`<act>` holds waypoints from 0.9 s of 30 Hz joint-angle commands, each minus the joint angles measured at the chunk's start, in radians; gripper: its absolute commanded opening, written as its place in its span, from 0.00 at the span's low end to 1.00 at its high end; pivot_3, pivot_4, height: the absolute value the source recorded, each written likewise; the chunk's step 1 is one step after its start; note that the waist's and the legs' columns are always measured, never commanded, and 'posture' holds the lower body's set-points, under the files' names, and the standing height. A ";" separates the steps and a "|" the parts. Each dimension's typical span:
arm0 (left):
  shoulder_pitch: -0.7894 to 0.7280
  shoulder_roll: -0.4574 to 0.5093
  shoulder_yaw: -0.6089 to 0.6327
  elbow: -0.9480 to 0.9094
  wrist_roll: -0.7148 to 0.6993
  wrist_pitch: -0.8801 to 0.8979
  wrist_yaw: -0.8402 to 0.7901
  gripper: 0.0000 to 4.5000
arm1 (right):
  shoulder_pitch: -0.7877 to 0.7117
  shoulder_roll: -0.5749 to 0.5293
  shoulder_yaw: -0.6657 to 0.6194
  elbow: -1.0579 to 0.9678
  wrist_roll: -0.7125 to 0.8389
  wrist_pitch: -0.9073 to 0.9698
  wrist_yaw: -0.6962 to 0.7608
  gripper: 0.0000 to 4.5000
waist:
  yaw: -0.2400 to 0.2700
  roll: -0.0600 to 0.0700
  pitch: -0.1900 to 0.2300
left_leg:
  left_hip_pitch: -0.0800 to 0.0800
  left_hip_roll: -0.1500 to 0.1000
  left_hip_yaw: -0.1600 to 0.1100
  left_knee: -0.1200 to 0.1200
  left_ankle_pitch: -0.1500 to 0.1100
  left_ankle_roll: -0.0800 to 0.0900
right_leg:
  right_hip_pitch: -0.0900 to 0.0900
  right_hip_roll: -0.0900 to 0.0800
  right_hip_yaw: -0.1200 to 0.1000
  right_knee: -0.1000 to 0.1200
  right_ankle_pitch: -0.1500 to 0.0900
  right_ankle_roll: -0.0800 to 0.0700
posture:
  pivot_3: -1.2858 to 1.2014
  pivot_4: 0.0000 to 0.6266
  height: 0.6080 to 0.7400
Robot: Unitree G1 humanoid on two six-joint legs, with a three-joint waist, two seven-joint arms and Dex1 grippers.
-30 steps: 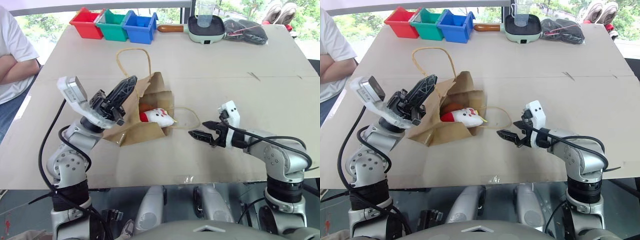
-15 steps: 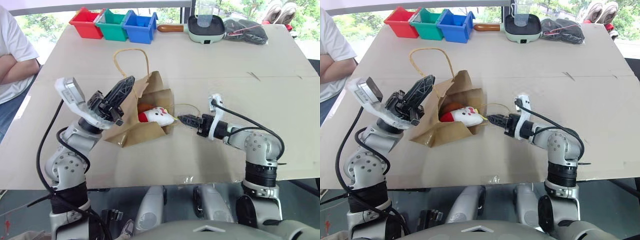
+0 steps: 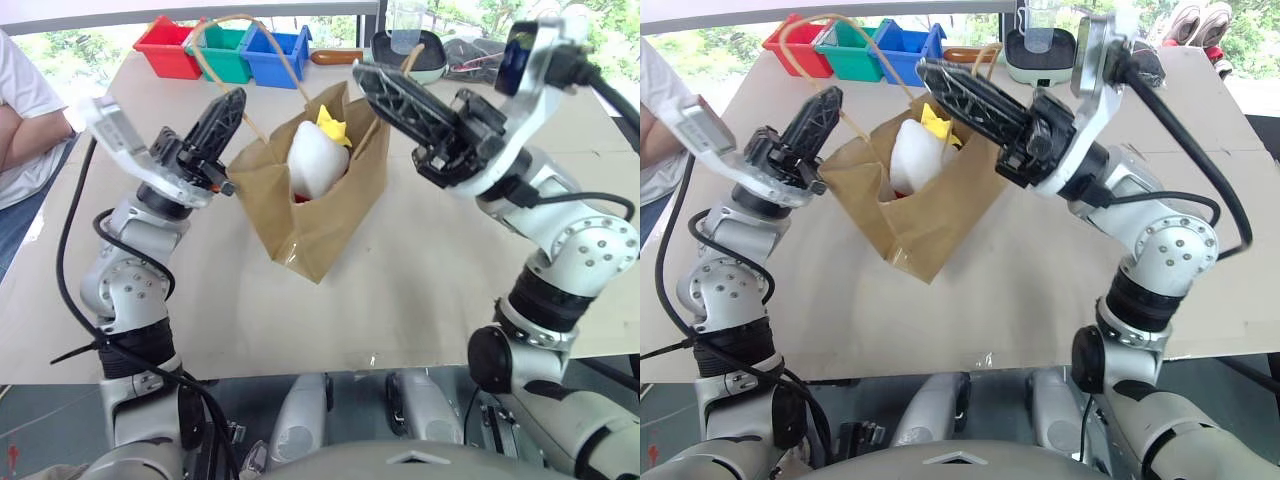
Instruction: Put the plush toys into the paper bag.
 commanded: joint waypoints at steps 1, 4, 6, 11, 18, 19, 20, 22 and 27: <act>0.003 -0.006 -0.059 0.027 0.075 -0.015 -0.014 0.00 | 0.037 -0.048 0.044 -0.016 -0.033 -0.034 -0.008 0.01 | -0.002 0.000 0.002 | -0.002 0.000 0.001 0.000 0.000 0.000 | -0.002 0.000 0.001 0.000 0.000 0.000 | 0.52 0.24 1.00; -0.033 -0.011 -0.098 0.064 0.130 -0.042 -0.029 0.00 | 0.059 -0.087 0.067 -0.037 -0.043 -0.062 -0.011 0.01 | -0.003 0.000 0.003 | -0.003 0.000 0.001 0.000 0.000 0.000 | -0.004 0.000 0.002 0.001 0.000 0.000 | 0.52 0.24 1.00; -0.051 0.001 -0.120 0.092 0.168 -0.058 -0.059 0.00 | 0.075 -0.132 0.091 -0.049 -0.084 -0.084 -0.010 0.01 | -0.003 0.000 0.003 | -0.003 0.001 0.000 0.000 0.000 0.000 | -0.004 0.001 0.001 0.002 0.000 0.000 | 0.52 0.24 1.00; -0.042 0.051 -0.121 0.121 0.168 -0.046 -0.181 0.00 | 0.103 -0.254 0.163 -0.076 -0.147 -0.121 0.045 0.13 | -0.004 0.000 0.003 | -0.002 0.001 0.002 0.000 0.000 0.000 | -0.004 0.000 0.002 0.003 0.000 0.000 | 0.52 0.24 1.00; 0.016 0.124 -0.021 0.047 0.046 0.077 -0.214 0.51 | 0.155 -0.453 0.074 -0.187 0.025 -0.062 0.083 0.81 | -0.003 0.000 0.003 | -0.003 0.001 0.001 -0.001 0.000 0.000 | -0.004 0.000 0.001 0.002 0.000 0.000 | 0.52 0.24 1.00; 0.052 0.149 0.015 0.017 0.010 0.118 -0.203 0.62 | 0.188 -0.528 0.044 -0.208 0.046 -0.042 0.117 0.82 | -0.003 0.000 0.003 | -0.003 0.001 0.001 -0.001 0.000 0.000 | -0.004 0.000 0.001 0.001 0.000 0.000 | 0.52 0.24 1.00; 0.079 0.166 0.041 -0.003 -0.013 0.147 -0.196 0.70 | 0.213 -0.582 0.026 -0.221 0.063 -0.032 0.138 0.82 | -0.002 0.000 0.003 | -0.003 0.002 0.001 -0.001 0.000 0.000 | -0.004 -0.001 0.001 0.001 0.000 0.000 | 0.52 0.24 1.00; 0.138 0.199 0.083 -0.032 -0.040 0.179 -0.196 0.91 | 0.263 -0.666 0.028 -0.242 0.047 -0.038 0.176 0.82 | -0.001 0.000 0.003 | -0.003 0.003 0.001 -0.001 -0.001 0.001 | -0.004 -0.001 0.001 -0.001 0.000 0.000 | 0.52 0.24 1.00; 0.246 0.224 0.135 -0.065 -0.082 0.225 -0.199 1.00 | 0.309 -0.678 0.152 -0.248 -0.069 -0.118 0.190 0.52 | -0.002 0.000 0.003 | -0.001 0.003 0.003 -0.002 -0.001 0.001 | -0.003 0.000 0.002 -0.002 0.000 0.000 | 0.52 0.24 1.00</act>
